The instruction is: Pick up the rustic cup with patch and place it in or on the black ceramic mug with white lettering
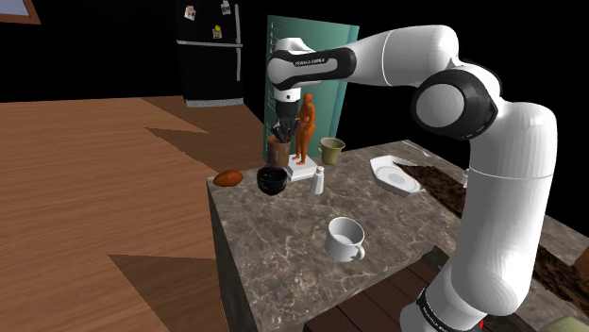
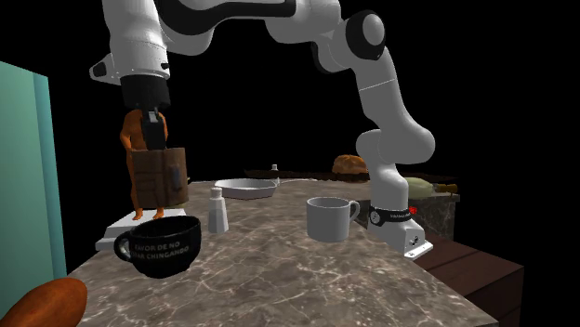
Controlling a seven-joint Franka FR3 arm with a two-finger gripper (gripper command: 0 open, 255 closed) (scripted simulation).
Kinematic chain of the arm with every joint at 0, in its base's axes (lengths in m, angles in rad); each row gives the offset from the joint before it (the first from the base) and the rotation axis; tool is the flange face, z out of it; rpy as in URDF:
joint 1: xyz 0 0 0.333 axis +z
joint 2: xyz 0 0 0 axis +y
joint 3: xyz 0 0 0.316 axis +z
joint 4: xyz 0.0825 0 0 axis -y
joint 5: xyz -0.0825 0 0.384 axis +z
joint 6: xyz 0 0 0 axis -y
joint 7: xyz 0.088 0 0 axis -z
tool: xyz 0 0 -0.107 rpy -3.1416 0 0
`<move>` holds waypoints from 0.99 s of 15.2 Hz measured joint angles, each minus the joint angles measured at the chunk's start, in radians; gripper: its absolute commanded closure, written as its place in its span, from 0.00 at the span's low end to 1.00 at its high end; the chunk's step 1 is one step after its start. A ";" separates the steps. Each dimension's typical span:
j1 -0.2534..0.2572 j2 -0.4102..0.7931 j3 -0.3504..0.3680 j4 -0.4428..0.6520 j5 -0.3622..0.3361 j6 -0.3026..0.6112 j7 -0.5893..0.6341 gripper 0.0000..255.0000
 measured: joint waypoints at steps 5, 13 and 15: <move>0.001 0.007 0.000 -0.008 0.000 0.016 0.001 1.00; 0.001 0.007 0.000 -0.008 0.000 0.016 0.001 0.00; 0.001 0.007 0.000 -0.008 0.000 0.016 0.001 0.00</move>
